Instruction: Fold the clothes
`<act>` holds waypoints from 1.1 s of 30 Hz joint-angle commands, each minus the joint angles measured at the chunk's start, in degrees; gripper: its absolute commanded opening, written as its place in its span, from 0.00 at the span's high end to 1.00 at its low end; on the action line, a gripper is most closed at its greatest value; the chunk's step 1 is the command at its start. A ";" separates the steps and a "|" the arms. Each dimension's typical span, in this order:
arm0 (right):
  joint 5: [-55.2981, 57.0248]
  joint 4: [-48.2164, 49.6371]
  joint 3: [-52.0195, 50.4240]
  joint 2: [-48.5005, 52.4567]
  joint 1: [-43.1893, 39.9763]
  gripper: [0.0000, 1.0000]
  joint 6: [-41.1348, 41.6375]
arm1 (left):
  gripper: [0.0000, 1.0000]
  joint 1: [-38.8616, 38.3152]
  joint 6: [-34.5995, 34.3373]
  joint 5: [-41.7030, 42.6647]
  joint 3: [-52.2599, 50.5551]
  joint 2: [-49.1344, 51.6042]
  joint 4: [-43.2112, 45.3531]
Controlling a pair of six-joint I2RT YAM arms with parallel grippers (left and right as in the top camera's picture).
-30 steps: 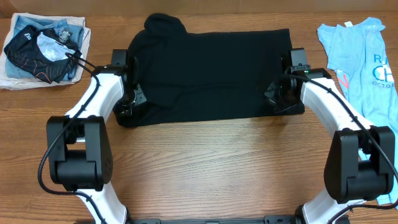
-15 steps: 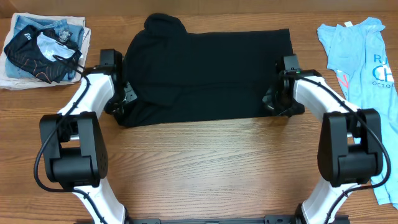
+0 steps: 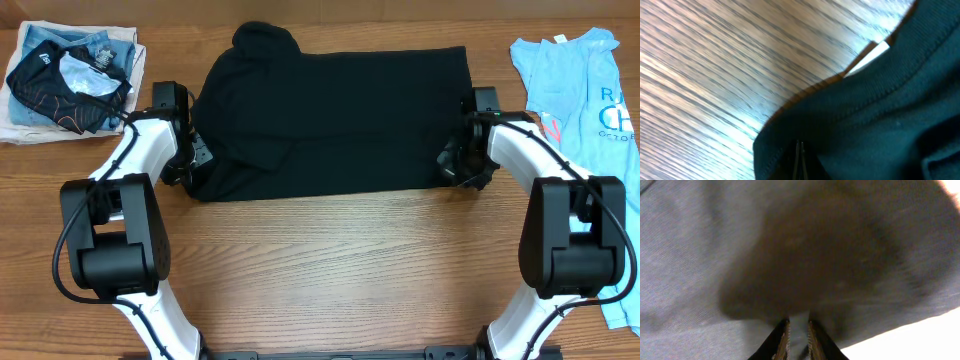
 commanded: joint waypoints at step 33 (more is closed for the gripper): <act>-18.95 -10.45 18.25 -2.32 -3.10 0.00 -3.96 | 0.57 -0.42 3.85 14.84 22.86 -2.73 -26.29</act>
